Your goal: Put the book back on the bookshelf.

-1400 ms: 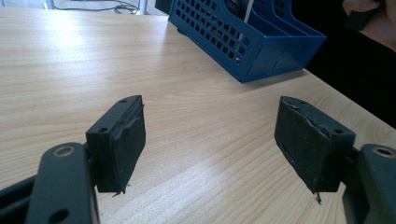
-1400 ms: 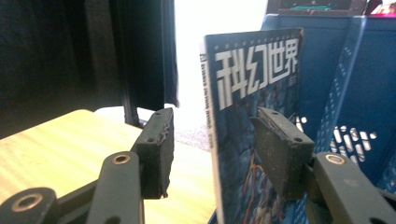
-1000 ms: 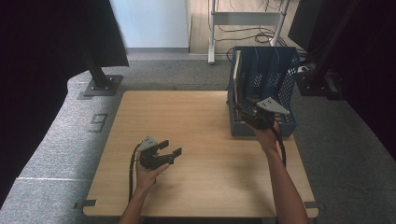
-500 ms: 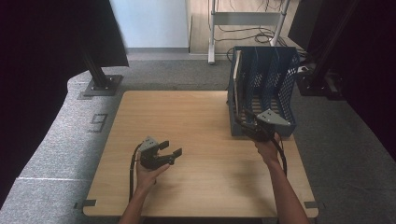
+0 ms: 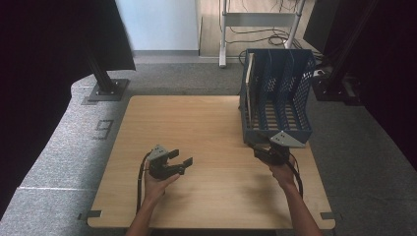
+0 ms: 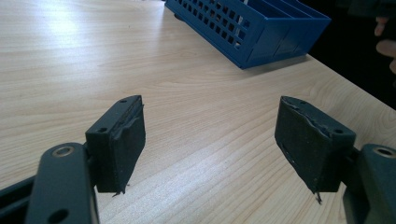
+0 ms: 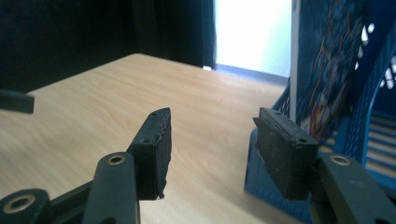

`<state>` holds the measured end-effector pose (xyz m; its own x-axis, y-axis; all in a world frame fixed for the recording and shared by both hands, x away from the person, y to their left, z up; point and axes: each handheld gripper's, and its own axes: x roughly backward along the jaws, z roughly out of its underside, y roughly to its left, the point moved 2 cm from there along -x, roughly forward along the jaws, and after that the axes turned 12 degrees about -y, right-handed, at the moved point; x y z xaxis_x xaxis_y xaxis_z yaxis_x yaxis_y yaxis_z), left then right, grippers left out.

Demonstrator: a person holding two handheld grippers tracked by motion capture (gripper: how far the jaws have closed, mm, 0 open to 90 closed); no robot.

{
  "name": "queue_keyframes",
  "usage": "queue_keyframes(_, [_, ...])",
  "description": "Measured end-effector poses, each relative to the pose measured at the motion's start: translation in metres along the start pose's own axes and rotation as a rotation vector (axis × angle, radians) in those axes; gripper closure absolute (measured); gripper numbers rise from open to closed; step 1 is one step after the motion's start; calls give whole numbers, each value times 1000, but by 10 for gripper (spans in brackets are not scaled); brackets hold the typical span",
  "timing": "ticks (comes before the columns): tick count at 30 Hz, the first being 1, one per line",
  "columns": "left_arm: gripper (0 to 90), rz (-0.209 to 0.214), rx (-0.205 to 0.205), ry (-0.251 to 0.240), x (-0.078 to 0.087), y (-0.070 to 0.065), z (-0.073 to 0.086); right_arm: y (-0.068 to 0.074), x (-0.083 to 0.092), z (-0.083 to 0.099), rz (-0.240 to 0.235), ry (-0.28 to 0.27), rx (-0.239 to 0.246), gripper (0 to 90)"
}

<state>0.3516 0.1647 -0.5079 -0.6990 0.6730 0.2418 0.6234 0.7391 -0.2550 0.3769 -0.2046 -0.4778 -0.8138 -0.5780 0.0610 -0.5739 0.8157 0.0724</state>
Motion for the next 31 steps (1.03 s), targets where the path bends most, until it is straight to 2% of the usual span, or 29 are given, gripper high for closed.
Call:
queue_keyframes(10, [243,-2,2,11,-1,0,2,4,9,31,-13,60,-17,439])
queue_keyframes(16, [239,-2,1,19,-1,-1,3,4,9,43,-20,90,-35,427])
queue_keyframes(21, [238,0,-3,19,0,-2,2,7,6,55,-26,124,-30,422])
queue_keyframes(31, [238,3,-6,18,1,-3,2,9,6,53,-30,112,-30,409])
